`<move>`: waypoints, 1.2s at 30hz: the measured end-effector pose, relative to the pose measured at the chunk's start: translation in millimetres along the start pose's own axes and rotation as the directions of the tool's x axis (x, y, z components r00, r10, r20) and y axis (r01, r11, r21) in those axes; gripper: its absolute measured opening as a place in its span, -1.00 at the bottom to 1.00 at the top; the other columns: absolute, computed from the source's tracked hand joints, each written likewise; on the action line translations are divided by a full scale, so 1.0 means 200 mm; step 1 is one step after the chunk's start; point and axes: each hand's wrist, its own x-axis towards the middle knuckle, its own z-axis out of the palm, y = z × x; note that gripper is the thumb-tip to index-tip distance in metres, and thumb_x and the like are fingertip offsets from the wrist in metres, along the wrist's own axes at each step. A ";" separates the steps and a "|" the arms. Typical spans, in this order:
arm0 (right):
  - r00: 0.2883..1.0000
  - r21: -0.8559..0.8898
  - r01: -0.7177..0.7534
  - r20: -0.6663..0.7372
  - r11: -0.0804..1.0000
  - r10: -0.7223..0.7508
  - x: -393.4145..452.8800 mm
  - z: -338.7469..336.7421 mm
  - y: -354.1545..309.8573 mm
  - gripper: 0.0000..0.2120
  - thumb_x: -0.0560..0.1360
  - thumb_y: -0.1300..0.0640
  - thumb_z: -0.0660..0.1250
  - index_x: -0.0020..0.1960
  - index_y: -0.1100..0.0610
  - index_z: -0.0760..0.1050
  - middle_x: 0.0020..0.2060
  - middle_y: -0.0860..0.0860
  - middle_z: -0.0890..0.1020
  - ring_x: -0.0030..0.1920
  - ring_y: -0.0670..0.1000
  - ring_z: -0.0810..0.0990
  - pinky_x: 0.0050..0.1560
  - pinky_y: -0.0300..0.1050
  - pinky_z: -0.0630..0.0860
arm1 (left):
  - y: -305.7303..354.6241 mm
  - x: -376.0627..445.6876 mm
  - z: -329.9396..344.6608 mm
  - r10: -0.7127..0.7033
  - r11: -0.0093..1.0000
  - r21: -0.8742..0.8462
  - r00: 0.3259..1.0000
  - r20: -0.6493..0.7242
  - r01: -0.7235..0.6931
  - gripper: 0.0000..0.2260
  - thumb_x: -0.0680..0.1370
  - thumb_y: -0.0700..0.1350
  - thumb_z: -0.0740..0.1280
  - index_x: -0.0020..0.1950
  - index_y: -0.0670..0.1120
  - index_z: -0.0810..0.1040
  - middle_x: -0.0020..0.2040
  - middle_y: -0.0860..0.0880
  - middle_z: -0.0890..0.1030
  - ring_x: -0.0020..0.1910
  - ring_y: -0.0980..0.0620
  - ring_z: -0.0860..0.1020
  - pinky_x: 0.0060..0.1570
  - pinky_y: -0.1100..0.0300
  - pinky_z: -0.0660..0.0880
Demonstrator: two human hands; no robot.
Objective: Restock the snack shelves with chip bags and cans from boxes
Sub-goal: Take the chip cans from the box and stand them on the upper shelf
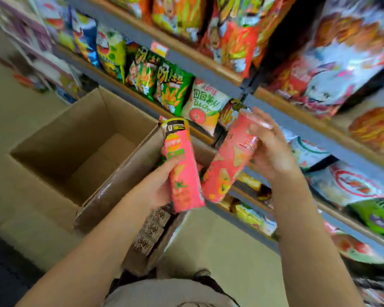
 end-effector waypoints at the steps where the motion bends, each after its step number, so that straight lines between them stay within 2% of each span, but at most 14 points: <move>1: 0.996 0.002 0.086 -0.007 0.996 -0.086 -0.07 -0.03 -0.12 -0.33 0.34 0.22 0.42 0.43 0.20 0.36 0.10 -0.02 0.67 0.01 -0.01 0.64 0.01 -0.03 0.59 | 0.00 -0.06 0.13 0.018 1.000 0.004 0.998 0.054 -0.018 -0.73 0.57 0.10 0.29 0.05 -0.07 0.62 -0.11 -0.09 0.70 -0.22 0.00 0.67 -0.11 0.12 0.61; 4: 0.948 0.009 0.315 -0.050 0.949 -0.314 -0.28 -0.14 -0.44 -0.35 0.26 0.15 0.47 0.33 0.19 0.41 -0.01 -0.10 0.71 -0.05 -0.12 0.65 -0.05 -0.19 0.58 | 0.01 -0.26 0.50 0.081 0.991 0.091 0.984 0.160 -0.096 -0.72 0.46 0.09 0.32 -0.10 -0.09 0.68 -0.21 -0.10 0.71 -0.32 0.02 0.68 -0.28 0.16 0.63; 6: 0.900 -0.008 0.428 -0.083 0.904 -0.428 -0.43 -0.23 -0.62 -0.28 0.22 0.02 0.57 0.31 0.14 0.41 -0.02 -0.08 0.70 -0.07 -0.12 0.65 -0.09 -0.19 0.58 | 0.01 -0.38 0.74 0.135 0.969 0.172 0.966 0.219 -0.175 -0.70 0.45 0.05 0.31 -0.29 -0.08 0.74 -0.29 -0.07 0.71 -0.38 0.05 0.67 -0.33 0.20 0.63; 8: 0.859 -0.076 0.488 -0.132 0.869 -0.494 -0.55 -0.32 -0.73 -0.37 0.22 -0.08 0.56 0.21 0.09 0.47 -0.14 -0.12 0.70 -0.17 -0.12 0.65 -0.15 -0.18 0.59 | 0.01 -0.49 0.97 0.181 0.942 0.223 0.940 0.289 -0.249 -0.73 0.37 0.03 0.31 -0.43 -0.03 0.71 -0.35 -0.04 0.69 -0.43 0.08 0.65 -0.38 0.23 0.61; 10: 0.831 -0.146 0.516 -0.153 0.844 -0.535 -0.64 -0.41 -0.80 -0.45 0.22 -0.11 0.53 0.12 0.08 0.49 -0.21 -0.10 0.69 -0.21 -0.09 0.64 -0.15 -0.13 0.59 | 0.00 -0.56 1.18 0.225 0.916 0.241 0.907 0.357 -0.322 -0.76 0.32 0.02 0.32 -0.45 -0.03 0.70 -0.37 -0.03 0.69 -0.46 0.08 0.64 -0.39 0.22 0.60; 13: 0.805 -0.222 0.534 -0.161 0.816 -0.571 -0.74 -0.54 -0.87 -0.38 0.21 -0.10 0.56 0.20 0.06 0.50 -0.13 -0.08 0.71 -0.12 -0.08 0.65 -0.09 -0.12 0.60 | 0.01 -0.62 1.46 0.303 0.867 0.256 0.861 0.409 -0.427 -0.76 0.21 0.05 0.40 -0.26 -0.07 0.68 -0.34 -0.03 0.69 -0.44 0.06 0.64 -0.35 0.19 0.60; 16: 0.765 -0.206 0.579 -0.197 0.789 -0.613 -0.82 -0.69 -0.95 -0.58 0.30 0.11 0.49 0.13 0.06 0.48 -0.21 -0.16 0.71 -0.22 -0.20 0.64 -0.23 -0.29 0.56 | 0.00 -0.67 1.71 0.349 0.814 0.264 0.798 0.491 -0.518 -0.73 0.26 0.02 0.39 -0.10 -0.05 0.59 -0.34 -0.02 0.68 -0.43 0.08 0.63 -0.34 0.21 0.60; 20: 0.696 -0.241 0.620 -0.268 0.746 -0.666 -0.90 -0.90 -1.10 -0.52 0.25 -0.01 0.55 0.13 -0.05 0.51 -0.12 -0.12 0.71 -0.14 -0.09 0.66 -0.13 -0.13 0.61 | -0.01 -0.68 2.00 0.370 0.726 0.291 0.710 0.600 -0.624 -0.69 0.25 -0.11 0.54 -0.04 -0.01 0.62 -0.24 -0.03 0.70 -0.30 0.05 0.66 -0.18 0.14 0.62; 23: 0.596 -0.328 0.658 -0.324 0.678 -0.735 -0.90 -1.05 -1.25 -0.57 0.28 -0.07 0.54 0.10 -0.08 0.50 -0.08 -0.09 0.68 -0.08 -0.09 0.64 0.00 -0.02 0.60 | 0.02 -0.67 2.19 0.451 0.613 0.242 0.584 0.675 -0.752 -0.59 0.29 -0.17 0.57 0.09 0.04 0.59 -0.12 0.02 0.73 -0.15 0.06 0.69 -0.07 0.12 0.61; 28: 0.438 -0.454 0.660 -0.415 0.598 -0.798 -0.79 -1.27 -1.49 -0.52 0.24 -0.16 0.55 0.06 -0.06 0.45 -0.09 -0.07 0.63 -0.08 -0.05 0.61 0.13 0.25 0.58 | 0.16 -0.59 2.58 0.655 0.428 0.106 0.389 0.647 -0.897 -0.53 0.30 -0.09 0.58 0.17 0.06 0.54 0.02 0.01 0.72 0.00 0.05 0.68 0.06 0.08 0.60; 31: 0.406 -0.488 0.646 -0.432 0.587 -0.806 -0.70 -1.36 -1.59 -0.52 0.28 -0.10 0.57 0.06 -0.03 0.42 -0.11 -0.08 0.62 -0.12 -0.09 0.61 0.03 0.10 0.61 | 0.22 -0.52 2.78 0.717 0.340 0.123 0.342 0.608 -0.932 -0.49 0.31 -0.03 0.61 0.18 0.09 0.51 0.03 0.03 0.71 -0.01 0.10 0.68 0.04 0.11 0.60; 33: 0.401 -0.526 0.620 -0.426 0.582 -0.811 -0.64 -1.41 -1.63 -0.55 0.36 0.02 0.59 0.09 0.00 0.41 -0.10 -0.09 0.62 -0.14 -0.14 0.60 -0.03 -0.06 0.56 | 0.24 -0.44 2.87 0.747 0.294 0.141 0.319 0.583 -0.945 -0.55 0.39 -0.14 0.59 0.17 0.08 0.48 -0.05 0.07 0.68 -0.15 0.20 0.65 -0.15 0.23 0.57; 34: 0.407 -0.547 0.600 -0.419 0.584 -0.811 -0.60 -1.44 -1.65 -0.55 0.39 0.07 0.58 0.13 0.02 0.40 -0.09 -0.11 0.61 -0.14 -0.17 0.59 -0.04 -0.15 0.51 | 0.25 -0.40 2.90 0.761 0.271 0.164 0.316 0.567 -0.948 -0.56 0.40 -0.16 0.58 0.16 0.08 0.46 -0.07 0.10 0.66 -0.20 0.24 0.63 -0.22 0.27 0.55; 36: 0.446 -0.574 0.556 -0.405 0.601 -0.798 -0.54 -1.48 -1.66 -0.52 0.40 0.09 0.57 0.19 0.06 0.38 -0.06 -0.12 0.61 -0.12 -0.22 0.58 -0.10 -0.28 0.47 | 0.26 -0.31 2.94 0.776 0.250 0.202 0.321 0.543 -0.947 -0.51 0.40 -0.16 0.58 0.23 0.03 0.45 -0.04 0.08 0.65 -0.16 0.22 0.62 -0.17 0.24 0.54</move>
